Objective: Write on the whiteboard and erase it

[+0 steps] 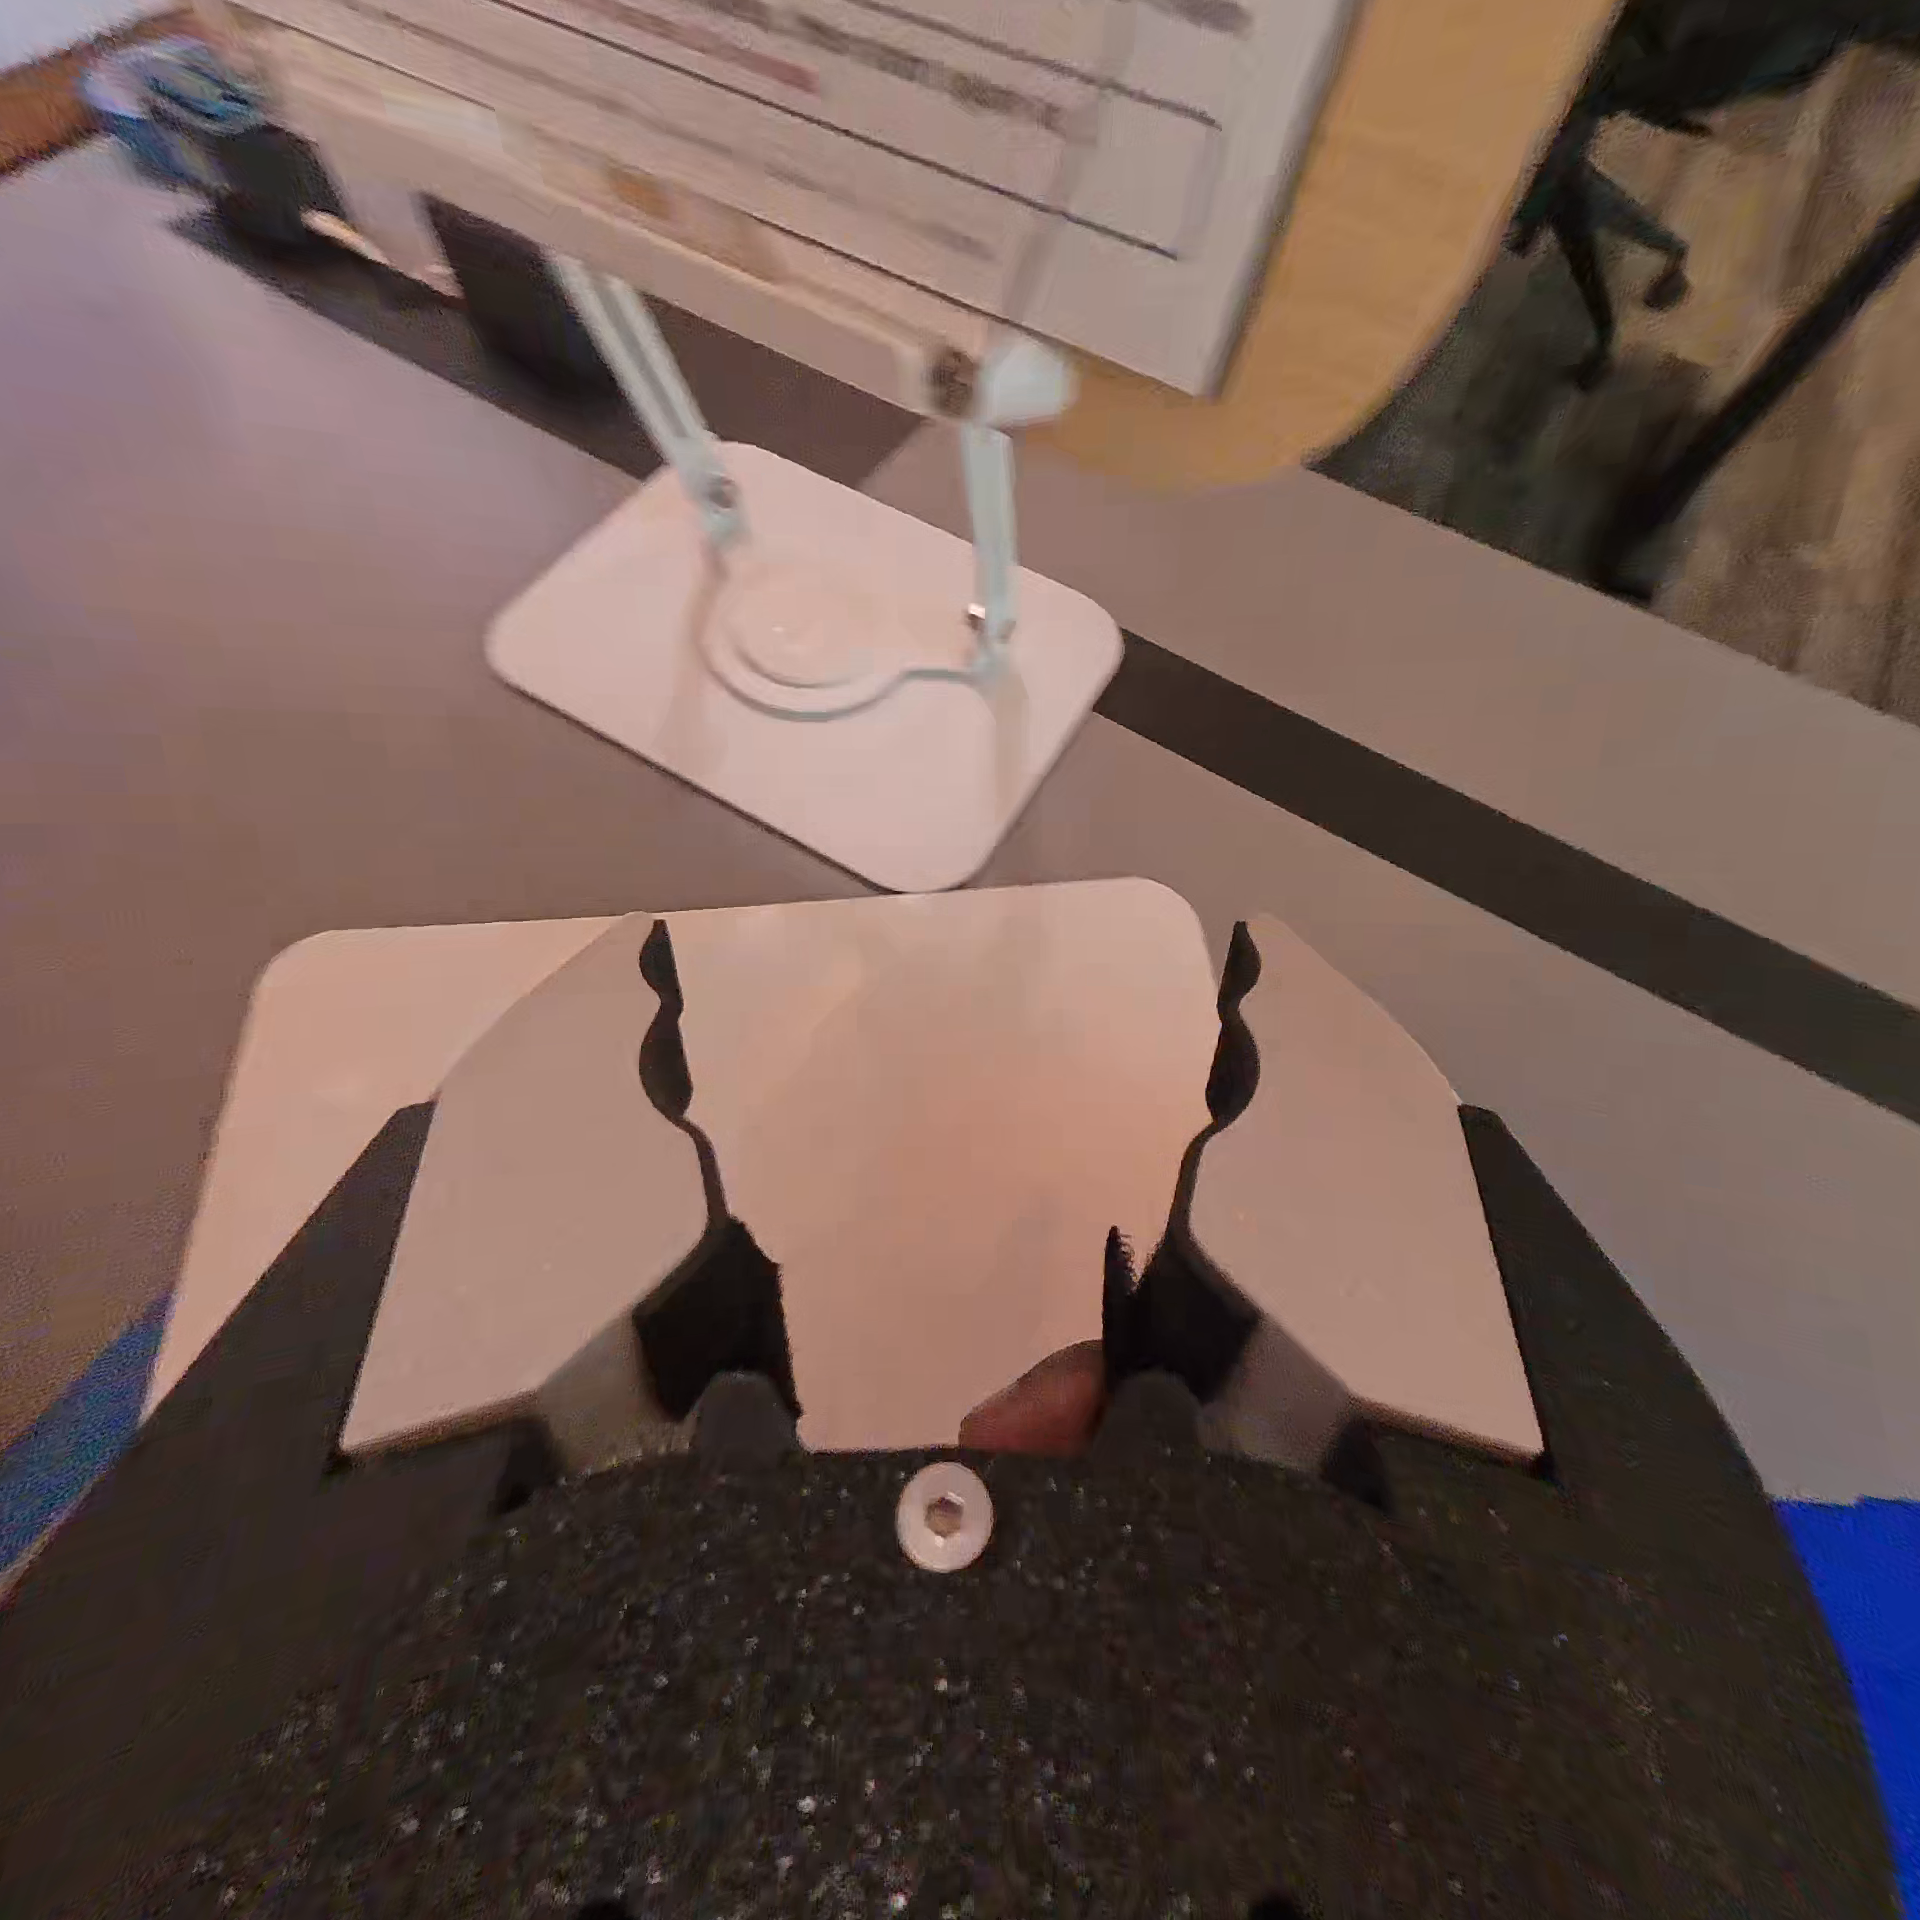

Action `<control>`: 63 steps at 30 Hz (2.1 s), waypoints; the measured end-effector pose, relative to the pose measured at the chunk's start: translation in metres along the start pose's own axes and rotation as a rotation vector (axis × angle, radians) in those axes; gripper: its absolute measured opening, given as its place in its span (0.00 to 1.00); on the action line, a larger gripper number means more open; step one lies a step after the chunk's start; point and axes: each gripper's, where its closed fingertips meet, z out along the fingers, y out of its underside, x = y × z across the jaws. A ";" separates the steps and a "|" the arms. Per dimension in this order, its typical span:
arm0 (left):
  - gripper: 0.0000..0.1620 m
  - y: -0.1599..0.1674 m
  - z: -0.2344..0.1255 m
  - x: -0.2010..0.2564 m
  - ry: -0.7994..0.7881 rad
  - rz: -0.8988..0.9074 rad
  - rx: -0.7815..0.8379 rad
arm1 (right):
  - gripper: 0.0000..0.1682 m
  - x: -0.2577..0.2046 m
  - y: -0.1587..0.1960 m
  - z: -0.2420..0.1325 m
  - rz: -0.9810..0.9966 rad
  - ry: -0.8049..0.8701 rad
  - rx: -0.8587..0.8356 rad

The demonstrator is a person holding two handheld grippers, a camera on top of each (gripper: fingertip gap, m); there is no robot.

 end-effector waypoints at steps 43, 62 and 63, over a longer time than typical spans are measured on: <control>0.12 0.327 -0.241 -0.084 -0.700 -0.758 -0.873 | 0.36 -0.087 0.049 -0.034 -0.079 -0.252 0.184; 0.11 0.003 -0.094 -0.040 -0.584 1.451 -0.564 | 0.31 -0.251 -0.049 -0.066 -0.555 -0.692 0.221; 0.11 -0.003 -0.085 -0.032 -0.561 1.482 -0.539 | 0.31 -0.257 -0.047 -0.062 -0.547 -0.716 0.187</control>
